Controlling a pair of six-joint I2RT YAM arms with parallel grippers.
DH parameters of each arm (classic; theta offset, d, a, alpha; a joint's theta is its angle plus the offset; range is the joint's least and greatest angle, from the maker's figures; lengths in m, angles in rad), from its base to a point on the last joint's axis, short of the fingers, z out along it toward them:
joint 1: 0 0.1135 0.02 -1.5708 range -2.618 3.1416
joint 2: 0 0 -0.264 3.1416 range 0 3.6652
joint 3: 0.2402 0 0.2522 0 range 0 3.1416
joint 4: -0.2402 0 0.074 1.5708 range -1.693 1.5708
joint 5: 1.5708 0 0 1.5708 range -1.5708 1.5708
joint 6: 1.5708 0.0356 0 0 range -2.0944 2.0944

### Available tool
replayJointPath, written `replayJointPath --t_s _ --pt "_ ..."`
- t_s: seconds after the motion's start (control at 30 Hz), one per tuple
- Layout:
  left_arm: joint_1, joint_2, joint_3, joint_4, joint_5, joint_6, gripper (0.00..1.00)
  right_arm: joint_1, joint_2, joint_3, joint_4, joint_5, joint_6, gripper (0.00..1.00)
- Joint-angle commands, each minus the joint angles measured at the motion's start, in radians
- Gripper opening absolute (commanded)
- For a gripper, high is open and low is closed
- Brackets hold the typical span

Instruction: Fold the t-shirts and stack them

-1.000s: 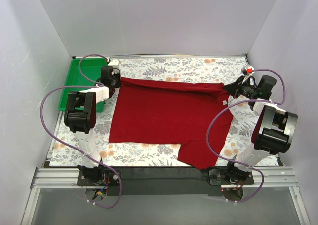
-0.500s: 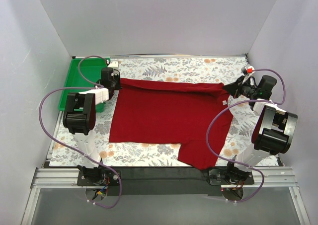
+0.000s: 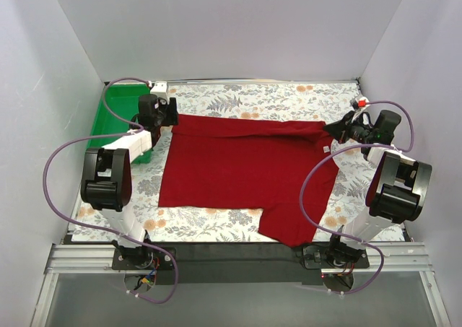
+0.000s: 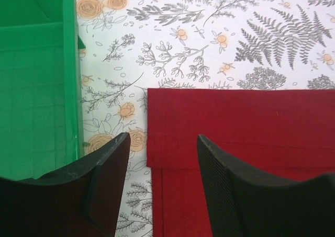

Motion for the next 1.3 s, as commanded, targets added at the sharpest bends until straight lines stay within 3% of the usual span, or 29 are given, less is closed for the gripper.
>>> replayJointPath --t_s 0.0,0.4,0.5,0.63,0.73,1.0,1.27 --pt "0.006 -0.077 -0.017 0.021 0.022 -0.009 0.51 -0.007 0.005 0.0 0.003 -0.015 -0.029 0.01" --pt "0.006 -0.217 -0.035 -0.054 0.025 -0.092 0.52 -0.009 -0.033 -0.055 -0.146 -0.018 -0.192 0.05" --pt "0.006 -0.261 -0.046 -0.076 0.034 -0.116 0.52 -0.009 -0.045 -0.058 -0.311 -0.02 -0.326 0.16" --pt "0.006 -0.316 -0.063 -0.109 0.06 -0.162 0.52 -0.01 -0.091 -0.046 -0.517 0.023 -0.506 0.43" --pt "0.006 -0.359 -0.063 -0.154 0.092 -0.207 0.52 -0.01 -0.12 -0.006 -0.655 0.07 -0.626 0.57" --pt "0.006 -0.565 -0.136 -0.261 0.207 -0.333 0.53 0.025 -0.13 0.147 -0.821 0.244 -0.548 0.65" --pt "-0.006 -0.906 -0.355 -0.378 0.292 -0.284 0.64 0.2 0.189 0.515 -0.997 0.305 -0.427 0.63"
